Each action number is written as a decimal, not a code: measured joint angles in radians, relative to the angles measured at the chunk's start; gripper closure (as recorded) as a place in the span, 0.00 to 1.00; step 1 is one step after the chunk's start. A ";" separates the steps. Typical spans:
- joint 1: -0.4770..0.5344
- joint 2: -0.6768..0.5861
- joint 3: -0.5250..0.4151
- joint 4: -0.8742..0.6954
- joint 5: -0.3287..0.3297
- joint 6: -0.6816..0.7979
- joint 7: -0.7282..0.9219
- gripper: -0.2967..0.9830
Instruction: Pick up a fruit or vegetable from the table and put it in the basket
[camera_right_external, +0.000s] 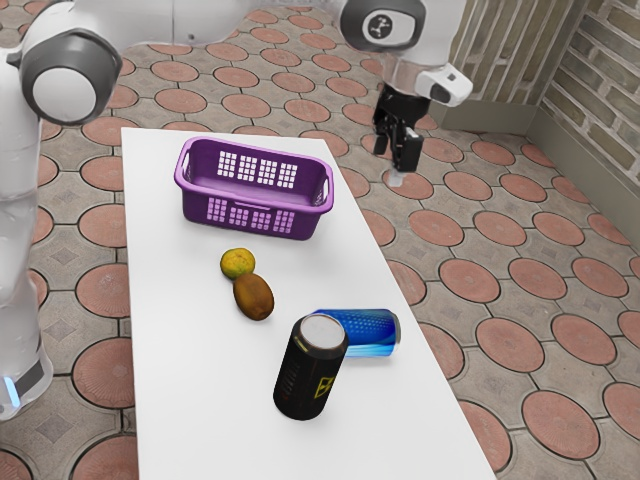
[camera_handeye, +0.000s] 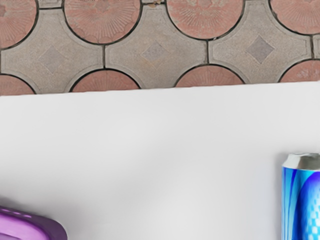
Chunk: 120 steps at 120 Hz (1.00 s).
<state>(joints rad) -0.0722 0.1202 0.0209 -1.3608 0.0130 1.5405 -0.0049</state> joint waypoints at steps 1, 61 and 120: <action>0.000 0.000 0.000 0.000 0.000 0.000 0.000 0.23; 0.002 0.032 -0.042 0.068 -0.045 0.016 0.376 0.23; -0.004 -0.707 -0.026 -0.941 0.076 0.177 0.892 0.23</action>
<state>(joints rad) -0.0763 -0.5868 -0.0049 -2.3020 0.0893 1.7177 0.8872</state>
